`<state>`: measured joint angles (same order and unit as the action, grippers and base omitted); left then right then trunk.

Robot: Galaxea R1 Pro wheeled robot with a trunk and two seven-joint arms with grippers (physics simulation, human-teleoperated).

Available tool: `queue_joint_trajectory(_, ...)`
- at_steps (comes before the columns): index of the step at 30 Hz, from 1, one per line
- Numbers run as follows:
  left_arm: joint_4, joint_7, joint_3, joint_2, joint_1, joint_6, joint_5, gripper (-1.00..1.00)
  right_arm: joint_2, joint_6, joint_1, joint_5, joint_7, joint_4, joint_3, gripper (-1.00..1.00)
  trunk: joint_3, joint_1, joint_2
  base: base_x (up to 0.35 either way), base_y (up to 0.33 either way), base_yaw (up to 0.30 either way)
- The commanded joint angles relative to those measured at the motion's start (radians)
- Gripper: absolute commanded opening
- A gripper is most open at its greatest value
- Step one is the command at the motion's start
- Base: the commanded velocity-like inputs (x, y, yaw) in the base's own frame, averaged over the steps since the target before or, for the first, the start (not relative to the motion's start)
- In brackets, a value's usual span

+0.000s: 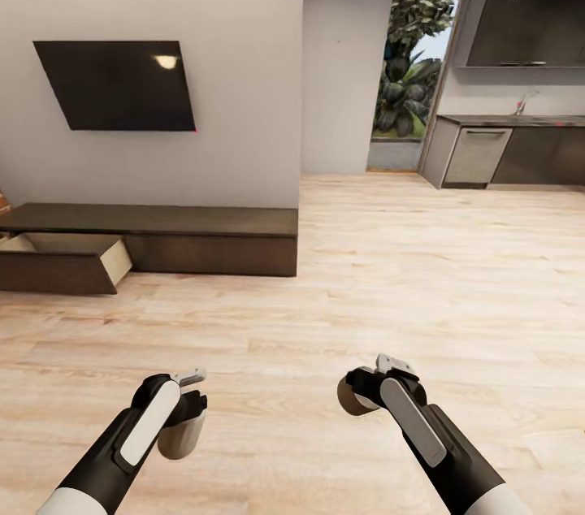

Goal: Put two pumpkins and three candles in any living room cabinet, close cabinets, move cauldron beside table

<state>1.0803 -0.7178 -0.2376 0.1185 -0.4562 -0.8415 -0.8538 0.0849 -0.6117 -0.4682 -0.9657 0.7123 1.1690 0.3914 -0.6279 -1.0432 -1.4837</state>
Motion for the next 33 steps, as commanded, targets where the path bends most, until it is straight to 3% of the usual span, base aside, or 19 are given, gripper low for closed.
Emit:
queue_joint_trajectory(1,0.001,-0.011,-0.003,0.001,-0.001,-0.001,-0.008,-1.00,0.001,0.000,-0.001,-0.007,0.009,0.001,0.003,-1.00,-0.001,-0.001,-0.001,0.331,0.000,0.000)
queue_joint_trajectory(33,0.001,-0.011,-0.006,0.001,-0.001,-0.001,-0.009,-1.00,0.001,0.000,-0.001,-0.007,0.009,0.007,0.003,-1.00,-0.001,-0.001,-0.001,0.331,0.000,0.000)
